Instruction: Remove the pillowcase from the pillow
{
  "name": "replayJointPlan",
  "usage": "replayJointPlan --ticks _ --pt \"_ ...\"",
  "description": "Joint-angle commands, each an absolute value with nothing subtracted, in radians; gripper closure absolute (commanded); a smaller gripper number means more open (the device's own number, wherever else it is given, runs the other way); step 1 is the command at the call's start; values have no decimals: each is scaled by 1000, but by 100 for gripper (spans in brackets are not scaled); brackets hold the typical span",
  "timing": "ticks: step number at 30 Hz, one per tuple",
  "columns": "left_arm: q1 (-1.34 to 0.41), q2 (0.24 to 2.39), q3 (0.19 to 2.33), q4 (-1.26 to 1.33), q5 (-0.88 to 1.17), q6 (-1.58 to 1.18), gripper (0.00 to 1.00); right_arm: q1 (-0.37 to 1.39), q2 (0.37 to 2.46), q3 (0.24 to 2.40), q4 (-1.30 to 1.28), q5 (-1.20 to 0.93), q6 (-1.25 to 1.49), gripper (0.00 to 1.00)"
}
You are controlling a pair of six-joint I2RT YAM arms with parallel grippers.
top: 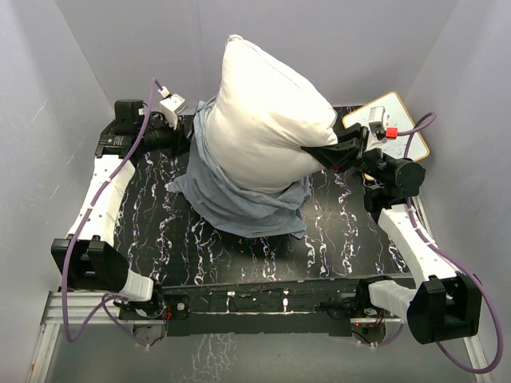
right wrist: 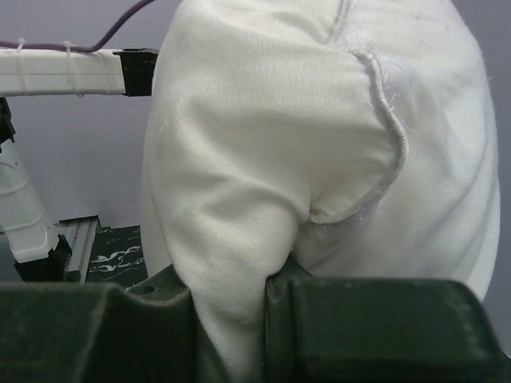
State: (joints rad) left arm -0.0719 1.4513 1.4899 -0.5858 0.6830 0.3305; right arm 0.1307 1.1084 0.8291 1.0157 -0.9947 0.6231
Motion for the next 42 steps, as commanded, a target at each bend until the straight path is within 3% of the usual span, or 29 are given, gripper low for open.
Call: replayJointPlan --ticks 1,7,10,11,12,13,15,19,26,33,36,38,39,42 --pt "-15 1396 1409 -479 589 371 93 138 1114 864 1094 -1015 722 92" --pt "28 1327 1247 -464 571 451 100 139 1137 872 1178 -918 796 92" --pt "30 1297 1204 -465 611 448 98 139 1143 865 1192 -898 812 92" --pt "31 1293 1208 -491 648 456 87 139 1141 858 1192 -895 813 92" --pt "32 1290 1222 -527 692 472 60 139 1137 850 1193 -896 812 92" --pt "33 1294 1243 -591 735 499 40 139 1132 839 1193 -902 809 92" --pt "33 1300 1275 -725 836 593 29 140 1122 827 1193 -912 801 92" --pt "33 1278 1259 -743 856 651 26 138 1134 827 1232 -949 836 92" --pt "32 1317 1320 -598 855 649 42 138 1161 864 1310 -1015 954 92" --pt "32 1392 1383 -542 934 624 46 141 1159 874 1339 -1010 1014 92" --pt "25 1399 1370 -550 946 624 67 141 1164 878 1364 -990 1039 92" --pt "26 1407 1365 -579 932 642 96 141 1166 884 1371 -961 1044 92" --pt "26 1409 1365 -607 924 658 100 140 1165 887 1371 -950 1043 92" --pt "27 1401 1350 -670 905 701 100 140 1166 898 1370 -931 1041 92"
